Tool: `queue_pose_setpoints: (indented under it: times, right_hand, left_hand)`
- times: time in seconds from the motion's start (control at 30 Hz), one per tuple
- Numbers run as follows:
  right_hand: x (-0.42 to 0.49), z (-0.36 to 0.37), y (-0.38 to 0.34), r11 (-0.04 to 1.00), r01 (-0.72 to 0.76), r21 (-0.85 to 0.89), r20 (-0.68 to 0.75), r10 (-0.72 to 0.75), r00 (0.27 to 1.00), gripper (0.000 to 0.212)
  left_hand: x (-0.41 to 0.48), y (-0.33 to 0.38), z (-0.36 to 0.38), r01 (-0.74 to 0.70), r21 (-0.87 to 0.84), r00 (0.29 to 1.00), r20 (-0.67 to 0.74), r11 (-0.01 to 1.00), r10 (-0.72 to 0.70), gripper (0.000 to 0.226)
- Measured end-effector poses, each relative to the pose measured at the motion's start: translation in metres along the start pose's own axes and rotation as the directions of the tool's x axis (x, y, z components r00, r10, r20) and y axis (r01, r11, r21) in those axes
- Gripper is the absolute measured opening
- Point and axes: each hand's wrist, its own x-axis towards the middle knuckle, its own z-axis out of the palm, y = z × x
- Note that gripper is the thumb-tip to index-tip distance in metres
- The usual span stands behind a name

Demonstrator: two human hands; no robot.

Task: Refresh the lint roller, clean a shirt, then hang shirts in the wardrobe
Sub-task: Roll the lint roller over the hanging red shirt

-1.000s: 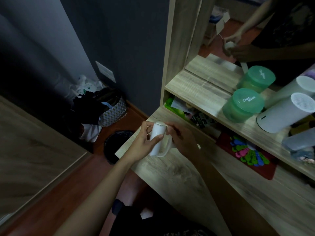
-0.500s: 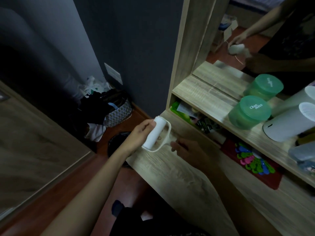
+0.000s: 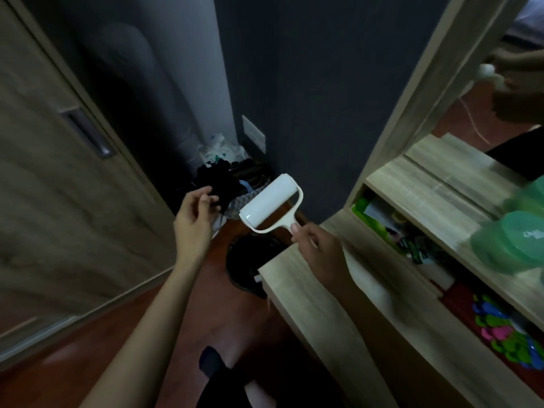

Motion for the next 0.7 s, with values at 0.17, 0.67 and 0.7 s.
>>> queue_pose_setpoints:
  times: [0.17, 0.67, 0.7]
  right_hand:
    - [0.030, 0.056, -0.034, 0.996, 0.021, 0.086, 0.028, -0.023, 0.999, 0.035]
    - [0.104, 0.258, -0.120, 0.959, 0.025, 0.282, -0.098, 0.003, 0.995, 0.039]
    - [0.105, 0.266, -0.123, 0.962, 0.029, 0.271, -0.107, 0.000, 0.994, 0.041]
  left_hand:
    - [0.053, -0.009, -0.067, -0.086, 0.101, 0.986, -0.131, 0.991, 0.099, 0.020]
    - [0.246, -0.055, -0.243, -0.587, 0.764, 0.776, 0.437, 0.268, 0.454, 0.034]
    - [0.257, -0.058, -0.250, -0.641, 0.752, 0.726, 0.530, 0.151, 0.439, 0.037]
